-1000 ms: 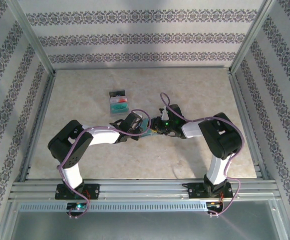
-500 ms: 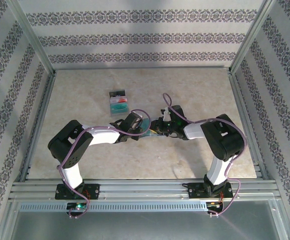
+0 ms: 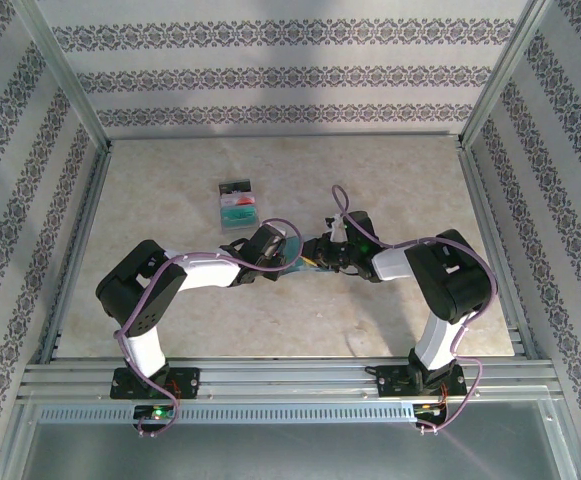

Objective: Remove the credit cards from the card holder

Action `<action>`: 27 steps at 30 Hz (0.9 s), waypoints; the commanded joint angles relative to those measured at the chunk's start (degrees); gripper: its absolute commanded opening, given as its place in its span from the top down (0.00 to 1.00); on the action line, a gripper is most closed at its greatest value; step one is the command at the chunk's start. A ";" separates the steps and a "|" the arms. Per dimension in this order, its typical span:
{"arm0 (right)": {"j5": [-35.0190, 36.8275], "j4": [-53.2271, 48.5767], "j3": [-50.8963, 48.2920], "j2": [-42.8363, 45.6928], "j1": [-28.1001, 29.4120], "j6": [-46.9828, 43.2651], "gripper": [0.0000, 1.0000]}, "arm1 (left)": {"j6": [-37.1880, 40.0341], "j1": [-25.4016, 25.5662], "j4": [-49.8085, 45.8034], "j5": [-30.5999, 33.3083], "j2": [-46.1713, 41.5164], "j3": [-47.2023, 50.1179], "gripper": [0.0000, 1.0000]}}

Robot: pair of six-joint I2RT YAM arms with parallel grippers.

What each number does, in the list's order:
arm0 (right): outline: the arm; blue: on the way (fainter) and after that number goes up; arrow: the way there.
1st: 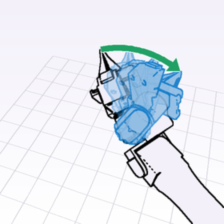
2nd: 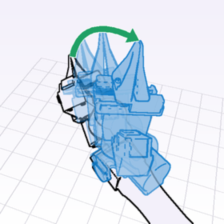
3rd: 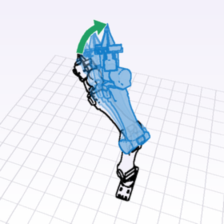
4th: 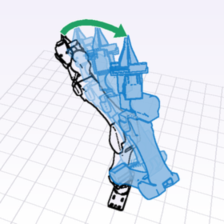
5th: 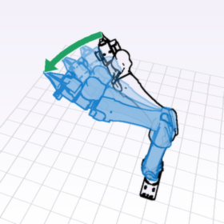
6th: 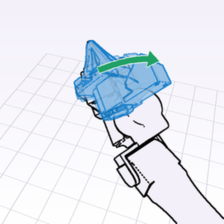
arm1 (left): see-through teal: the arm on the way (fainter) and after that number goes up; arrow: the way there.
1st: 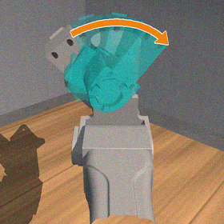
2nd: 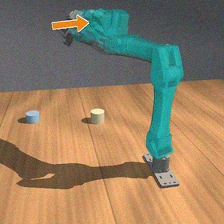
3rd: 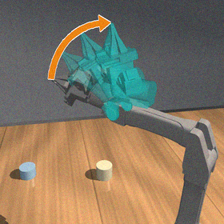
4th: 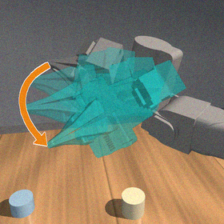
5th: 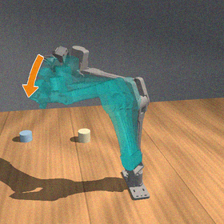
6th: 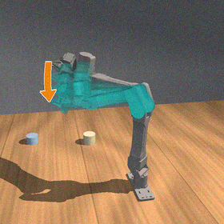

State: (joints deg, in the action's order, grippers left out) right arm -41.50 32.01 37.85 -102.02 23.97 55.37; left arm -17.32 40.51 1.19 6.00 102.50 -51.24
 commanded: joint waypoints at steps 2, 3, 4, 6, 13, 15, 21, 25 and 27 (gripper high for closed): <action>-2.61 4.14 -0.83 0.69 -0.49 0.78 0.82 | 0.01 0.80 -4.09 -1.42 1.12 -0.49 0.56; -2.79 4.48 -0.91 0.61 -0.58 0.95 0.82 | 0.01 0.80 -4.11 -1.38 1.16 -0.59 0.57; -2.95 4.94 -1.01 0.59 -0.66 1.26 0.82 | 0.01 0.80 -4.11 -1.34 1.25 -0.63 0.56; -3.23 5.64 -1.24 0.59 -0.96 1.59 0.82 | 0.10 0.80 -4.23 -1.34 1.37 -0.73 0.57; -3.59 6.29 -2.07 0.77 -2.12 1.69 0.82 | 0.01 0.80 -4.38 -1.16 1.36 -0.75 0.57; -3.68 6.72 -2.40 0.77 -2.39 1.87 0.82 | 0.01 0.80 -4.38 -1.17 1.38 -0.77 0.57; -4.05 7.94 -3.03 0.59 -3.02 2.38 0.83 | 0.01 0.80 -4.49 -1.01 1.38 -0.75 0.57; -4.27 8.60 -3.30 0.59 -3.48 2.55 0.83 | 0.01 0.80 -4.59 -0.90 1.30 -0.80 0.57; -4.47 8.97 -3.39 0.44 -3.65 2.75 0.83 | 0.04 0.80 -4.70 -0.77 1.30 -0.81 0.57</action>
State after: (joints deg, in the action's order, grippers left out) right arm -44.29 37.36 35.09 -102.02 20.97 57.54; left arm -17.32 40.51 0.40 5.98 102.50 -51.68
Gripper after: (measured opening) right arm 0.174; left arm 0.434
